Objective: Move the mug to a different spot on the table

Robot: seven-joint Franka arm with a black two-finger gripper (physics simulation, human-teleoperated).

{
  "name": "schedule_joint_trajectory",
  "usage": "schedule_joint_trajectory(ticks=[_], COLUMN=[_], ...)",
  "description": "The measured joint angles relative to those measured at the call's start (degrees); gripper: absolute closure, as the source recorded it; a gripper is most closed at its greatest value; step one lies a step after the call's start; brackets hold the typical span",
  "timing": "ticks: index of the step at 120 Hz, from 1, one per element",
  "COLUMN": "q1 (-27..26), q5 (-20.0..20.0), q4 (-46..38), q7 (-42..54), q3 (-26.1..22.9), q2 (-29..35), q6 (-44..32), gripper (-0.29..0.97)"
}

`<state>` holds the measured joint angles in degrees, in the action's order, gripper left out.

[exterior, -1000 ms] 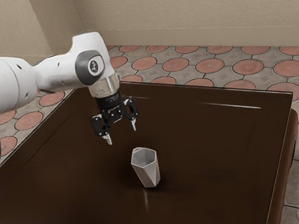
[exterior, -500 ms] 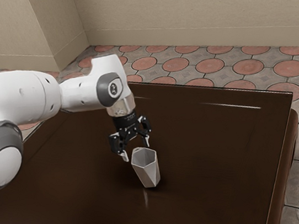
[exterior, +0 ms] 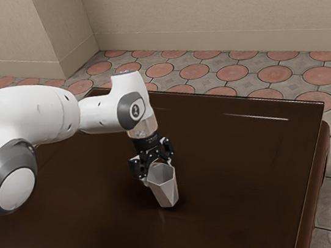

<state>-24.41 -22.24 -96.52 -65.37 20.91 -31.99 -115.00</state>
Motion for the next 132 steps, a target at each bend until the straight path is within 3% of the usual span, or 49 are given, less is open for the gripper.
schedule_joint_trajectory(ticks=[55,96,132], q1=[0.1,1.8,12.0], q5=[0.7,1.0,-10.5], q4=[0.0,0.0,1.8], q7=[3.9,6.1,10.5], q3=[0.1,0.0,0.0], q2=[0.5,2.7,3.1], q6=[-0.5,0.0,9.1], gripper=[0.47,0.64,0.74])
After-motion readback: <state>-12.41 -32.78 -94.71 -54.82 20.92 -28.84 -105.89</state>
